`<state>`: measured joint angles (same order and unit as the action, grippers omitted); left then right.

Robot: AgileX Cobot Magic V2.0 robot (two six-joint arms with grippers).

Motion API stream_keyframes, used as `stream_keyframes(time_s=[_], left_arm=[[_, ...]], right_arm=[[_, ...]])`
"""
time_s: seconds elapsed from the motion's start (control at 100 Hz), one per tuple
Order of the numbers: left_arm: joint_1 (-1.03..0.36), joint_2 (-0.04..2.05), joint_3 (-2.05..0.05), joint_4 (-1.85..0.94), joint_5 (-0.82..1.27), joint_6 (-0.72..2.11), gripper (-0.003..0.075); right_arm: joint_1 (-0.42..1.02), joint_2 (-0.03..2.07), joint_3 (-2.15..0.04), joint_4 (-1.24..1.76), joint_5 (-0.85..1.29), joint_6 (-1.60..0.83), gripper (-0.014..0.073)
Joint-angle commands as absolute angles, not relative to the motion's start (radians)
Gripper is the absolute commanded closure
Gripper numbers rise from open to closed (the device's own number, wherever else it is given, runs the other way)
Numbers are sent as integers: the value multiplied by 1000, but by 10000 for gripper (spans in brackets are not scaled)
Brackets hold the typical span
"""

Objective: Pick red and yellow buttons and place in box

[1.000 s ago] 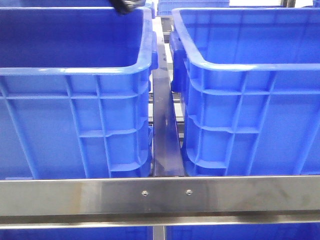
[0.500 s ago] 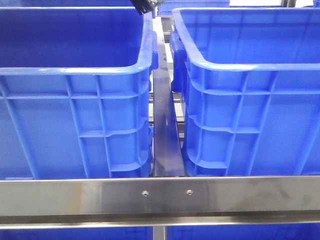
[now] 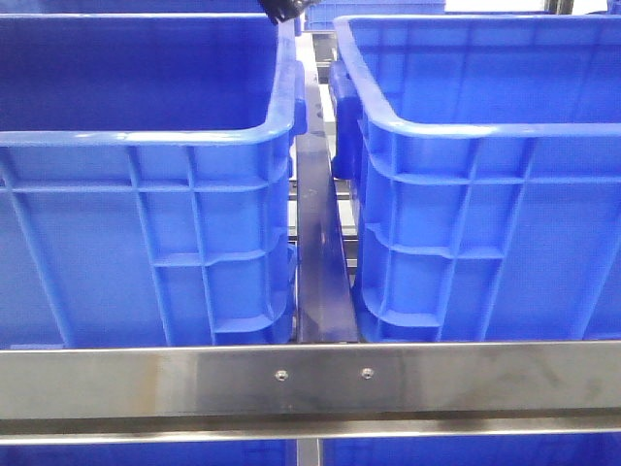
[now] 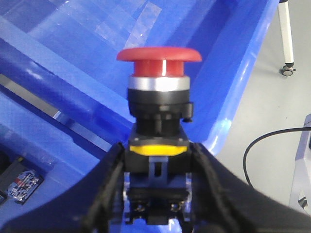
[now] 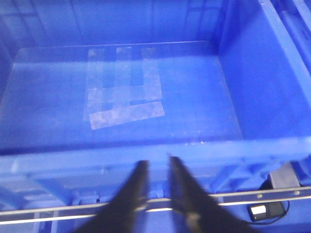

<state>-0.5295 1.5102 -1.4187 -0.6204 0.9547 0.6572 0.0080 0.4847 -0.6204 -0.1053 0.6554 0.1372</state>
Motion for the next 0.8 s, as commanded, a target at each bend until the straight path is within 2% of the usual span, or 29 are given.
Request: stream_keyframes(time_s=[0.0,0.06,0.13,0.38,0.79], left_arm=[[-536,1477,-1447,-673,915,660,586],[-536,1477,-1447,-673,915,660,586],[-536,1477,-1447,-673,915,660,586],[-536,1477,-1447,-673,915,660,586],[-536,1477,-1447,-673,915,660,586]], right_arm=[[3,567,-722,-100,599,137,123],[3,616,-763,-76,597,136,1],[3,668,-812,-28,596,136,-50],[63,811,-933,228,589,123,-49],[267,1034,-1008,901,600,-195,-49]])
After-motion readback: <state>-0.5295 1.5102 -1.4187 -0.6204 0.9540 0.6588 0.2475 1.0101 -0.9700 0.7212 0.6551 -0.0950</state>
